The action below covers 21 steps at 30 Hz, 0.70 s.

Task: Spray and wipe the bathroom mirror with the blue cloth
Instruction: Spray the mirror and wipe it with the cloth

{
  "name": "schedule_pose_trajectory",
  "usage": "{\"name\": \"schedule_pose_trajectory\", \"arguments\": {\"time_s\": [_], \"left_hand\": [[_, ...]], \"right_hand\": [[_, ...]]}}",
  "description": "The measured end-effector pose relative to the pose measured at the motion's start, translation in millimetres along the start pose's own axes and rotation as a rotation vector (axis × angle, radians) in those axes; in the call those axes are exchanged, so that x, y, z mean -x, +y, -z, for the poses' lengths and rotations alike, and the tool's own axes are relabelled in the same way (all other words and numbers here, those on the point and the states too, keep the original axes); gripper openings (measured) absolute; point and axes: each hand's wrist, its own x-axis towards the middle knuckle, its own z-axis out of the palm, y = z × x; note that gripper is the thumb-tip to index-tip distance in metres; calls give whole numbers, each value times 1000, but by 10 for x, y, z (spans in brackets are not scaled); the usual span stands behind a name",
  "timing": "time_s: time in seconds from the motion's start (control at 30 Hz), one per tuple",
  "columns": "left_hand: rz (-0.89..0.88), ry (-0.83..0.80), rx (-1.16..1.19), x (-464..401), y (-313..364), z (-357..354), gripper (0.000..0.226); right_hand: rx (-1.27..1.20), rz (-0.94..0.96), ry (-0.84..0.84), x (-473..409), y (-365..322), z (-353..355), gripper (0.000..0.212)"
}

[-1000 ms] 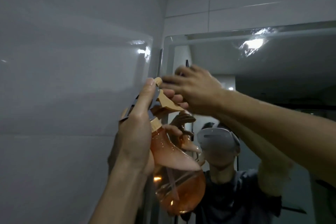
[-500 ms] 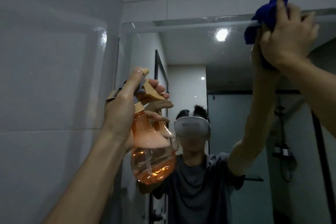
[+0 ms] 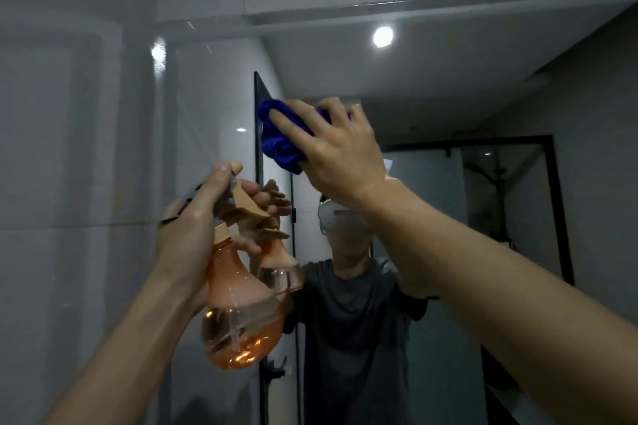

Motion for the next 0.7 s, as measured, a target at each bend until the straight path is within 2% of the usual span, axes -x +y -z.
{"name": "schedule_pose_trajectory", "arguments": {"time_s": [0.07, 0.17, 0.4, 0.57, 0.7], "left_hand": [[-67, -39, -6, 187, -30, -185, 36], [-105, -87, -11, 395, -62, -490, 36], [-40, -145, 16, 713, -284, -1507, 42], [33, -184, 39, 918, -528, -2341, 45], [75, -198, 30, 1176, -707, -2918, 40]], "right_hand": [[52, -73, -18, 188, 330, 81, 67], [107, -309, -5, 488, 947, 229, 68], [186, -643, -13, 1570, 2407, 632, 65], [209, -713, -30, 2424, 3268, 921, 68], [154, -585, -81, 2772, 3597, 1009, 71]]}}
